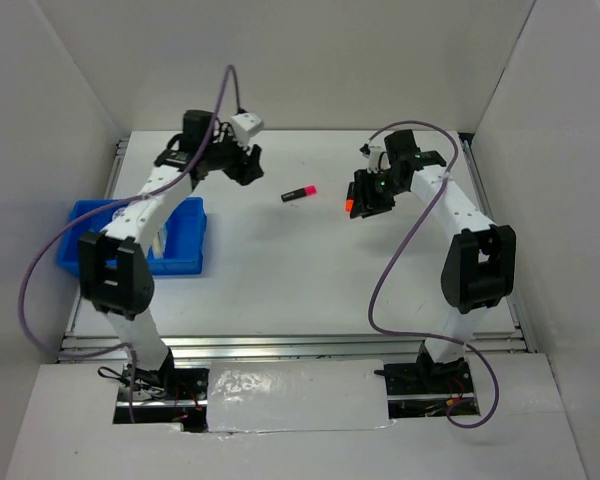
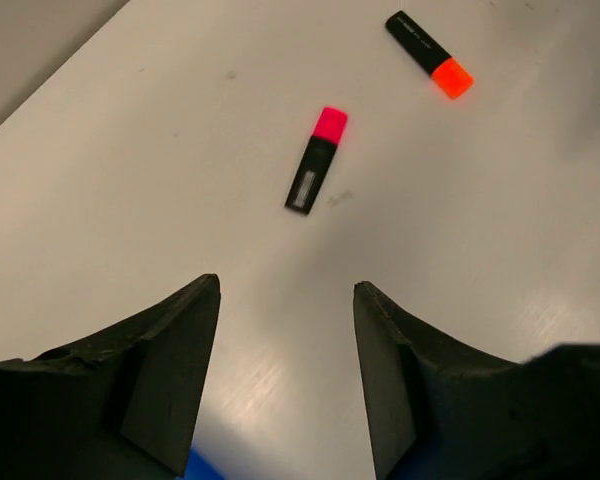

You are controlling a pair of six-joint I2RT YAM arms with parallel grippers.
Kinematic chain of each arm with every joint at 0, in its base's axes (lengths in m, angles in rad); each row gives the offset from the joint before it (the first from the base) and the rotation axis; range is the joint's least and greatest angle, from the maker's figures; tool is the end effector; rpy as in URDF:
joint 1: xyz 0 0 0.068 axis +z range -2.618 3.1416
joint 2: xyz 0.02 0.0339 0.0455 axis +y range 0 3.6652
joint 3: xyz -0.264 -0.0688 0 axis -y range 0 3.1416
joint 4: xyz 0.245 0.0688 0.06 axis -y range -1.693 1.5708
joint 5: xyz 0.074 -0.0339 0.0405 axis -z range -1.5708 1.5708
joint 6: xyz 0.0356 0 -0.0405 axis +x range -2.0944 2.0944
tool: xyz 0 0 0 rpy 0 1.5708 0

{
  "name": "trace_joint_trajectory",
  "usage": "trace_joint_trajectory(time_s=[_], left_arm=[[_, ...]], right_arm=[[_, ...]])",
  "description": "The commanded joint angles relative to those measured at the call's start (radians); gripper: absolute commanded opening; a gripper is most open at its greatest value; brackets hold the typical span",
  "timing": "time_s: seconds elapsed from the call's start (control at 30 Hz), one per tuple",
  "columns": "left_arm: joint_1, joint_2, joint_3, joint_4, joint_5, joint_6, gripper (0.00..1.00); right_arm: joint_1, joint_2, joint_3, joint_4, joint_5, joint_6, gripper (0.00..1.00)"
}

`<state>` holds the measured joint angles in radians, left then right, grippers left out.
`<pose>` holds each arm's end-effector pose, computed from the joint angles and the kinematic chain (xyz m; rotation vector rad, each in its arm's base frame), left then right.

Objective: Sort the stationery into containers
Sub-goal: Pick up the pen from the center of the board.

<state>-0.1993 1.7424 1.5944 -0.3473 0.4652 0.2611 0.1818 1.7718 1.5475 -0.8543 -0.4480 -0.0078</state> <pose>0.3981 -0.0967 0.3465 0.7378 1.8991 -0.4405 0.3661 0.0830 0.2827 -0.3970 2.5923 0.6514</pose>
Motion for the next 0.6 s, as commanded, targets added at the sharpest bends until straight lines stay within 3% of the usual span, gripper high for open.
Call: trace_joint_trajectory(time_s=[0.0,0.2,0.57], left_arm=[[-0.055,0.176,0.07,0.053,-0.003,-0.003,0.69],[-0.104,0.439,0.344,0.071,0.006,-0.083,0.75],[-0.13,0.704,0.555,0.056,0.049,-0.1,0.76]], right_arm=[[-0.015,-0.066,-0.017,0.014,0.017,-0.001,0.47],[-0.036,-0.09,-0.041,0.012,0.025,0.0,0.47],[-0.062,-0.115,-0.076,0.005,0.034,-0.003,0.46]])
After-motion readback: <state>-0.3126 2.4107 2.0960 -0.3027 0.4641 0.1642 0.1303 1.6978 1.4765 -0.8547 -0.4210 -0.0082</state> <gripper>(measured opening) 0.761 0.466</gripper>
